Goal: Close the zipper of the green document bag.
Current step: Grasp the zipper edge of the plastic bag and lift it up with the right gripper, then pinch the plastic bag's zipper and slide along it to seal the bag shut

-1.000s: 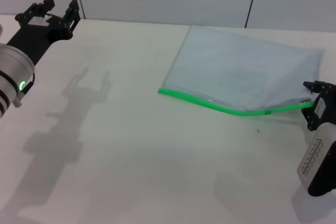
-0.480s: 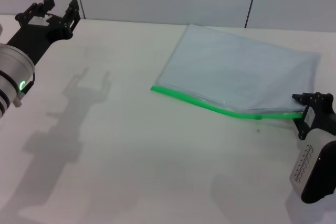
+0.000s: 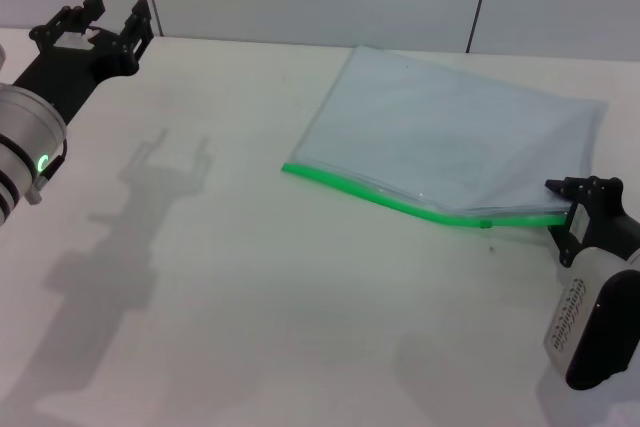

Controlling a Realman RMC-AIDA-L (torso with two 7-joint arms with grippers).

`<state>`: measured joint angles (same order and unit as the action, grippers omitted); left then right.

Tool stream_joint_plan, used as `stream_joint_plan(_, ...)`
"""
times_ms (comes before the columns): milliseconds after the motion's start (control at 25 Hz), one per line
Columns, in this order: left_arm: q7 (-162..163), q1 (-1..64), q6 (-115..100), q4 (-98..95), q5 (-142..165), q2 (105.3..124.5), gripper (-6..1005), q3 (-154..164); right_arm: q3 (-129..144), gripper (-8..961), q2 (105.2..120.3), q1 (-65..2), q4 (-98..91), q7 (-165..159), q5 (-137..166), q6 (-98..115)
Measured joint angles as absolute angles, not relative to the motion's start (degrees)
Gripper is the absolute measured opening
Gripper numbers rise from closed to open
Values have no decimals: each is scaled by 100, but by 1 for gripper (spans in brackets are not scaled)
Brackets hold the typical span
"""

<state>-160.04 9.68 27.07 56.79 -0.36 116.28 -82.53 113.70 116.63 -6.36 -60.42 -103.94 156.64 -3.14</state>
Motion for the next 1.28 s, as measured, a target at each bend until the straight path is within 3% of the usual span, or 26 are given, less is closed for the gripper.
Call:
stream_joint_plan(800,-16000,974,2649,5766,121,11601,489,-8152,11378,61,11675,-606,-6535,-10388,15101,-302)
stream_joint_plan(1280,-15616,1044,1533,6937,1563,11361,478,-7080,11093,52,11622,-192,-7569,-10382,15124,360)
